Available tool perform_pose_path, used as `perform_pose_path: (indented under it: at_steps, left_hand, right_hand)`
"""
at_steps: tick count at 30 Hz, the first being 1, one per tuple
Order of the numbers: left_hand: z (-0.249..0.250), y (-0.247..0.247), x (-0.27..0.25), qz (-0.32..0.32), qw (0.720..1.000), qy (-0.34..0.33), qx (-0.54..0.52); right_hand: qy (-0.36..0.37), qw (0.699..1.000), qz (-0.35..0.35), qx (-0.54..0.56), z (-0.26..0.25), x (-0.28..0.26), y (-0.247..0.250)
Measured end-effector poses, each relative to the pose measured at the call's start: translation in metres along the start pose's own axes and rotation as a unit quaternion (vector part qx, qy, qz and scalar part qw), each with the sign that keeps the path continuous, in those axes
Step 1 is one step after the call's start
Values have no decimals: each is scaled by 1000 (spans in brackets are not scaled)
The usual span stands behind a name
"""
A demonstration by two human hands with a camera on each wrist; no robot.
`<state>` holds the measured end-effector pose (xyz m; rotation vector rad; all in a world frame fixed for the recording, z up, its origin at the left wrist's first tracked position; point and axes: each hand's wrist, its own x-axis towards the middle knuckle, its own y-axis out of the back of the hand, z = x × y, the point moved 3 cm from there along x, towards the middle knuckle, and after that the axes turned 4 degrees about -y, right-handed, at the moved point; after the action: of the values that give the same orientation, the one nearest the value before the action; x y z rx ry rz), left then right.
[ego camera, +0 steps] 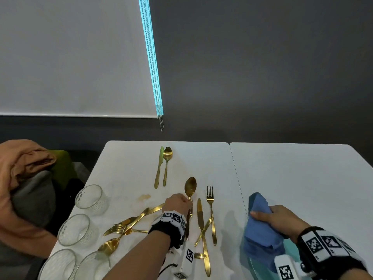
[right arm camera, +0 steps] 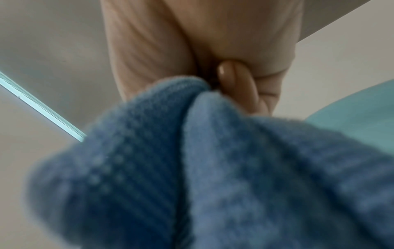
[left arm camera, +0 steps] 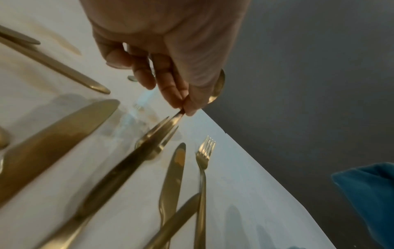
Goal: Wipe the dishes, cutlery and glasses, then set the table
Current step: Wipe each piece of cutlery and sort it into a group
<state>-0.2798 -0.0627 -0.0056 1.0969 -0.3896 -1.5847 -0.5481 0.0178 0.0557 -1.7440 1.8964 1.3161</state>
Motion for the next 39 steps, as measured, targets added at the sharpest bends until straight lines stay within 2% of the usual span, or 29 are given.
perform_pose_path:
  at_steps: [3,6,13,16,22,29,31,35,39]
  left_hand:
    - [2,11,2,22,1000,-17,-15]
    - [3,22,3,32,999,-22,17]
    - [-1,32,-4,-2,975,-79,209]
    - [-4,34,-8,0,969,-97,228]
    - [-1,42,-22,4,981,-110,160]
    - [-6,41,-36,6,984,-100,146]
    - [-7,41,-37,6,990,-97,98]
    - [-1,43,-37,-25,991,-118,-55]
    - [23,48,-48,-71,982,-175,-14]
  right_hand:
    - [7,1000,3,-6,-7,3,-1]
    - [14,1000,0,-7,-13,5,-2]
    - [29,999,-9,-10,-26,8,-7]
    - [37,999,-15,-7,-32,10,-8]
    - [52,997,-45,24,-50,5,-20]
    - [71,996,-60,8,-62,9,-40]
    - [67,995,-67,29,-63,7,-46]
    - [32,982,-92,161,-61,5,-62]
    - [-2,936,-118,331,-64,3,-89]
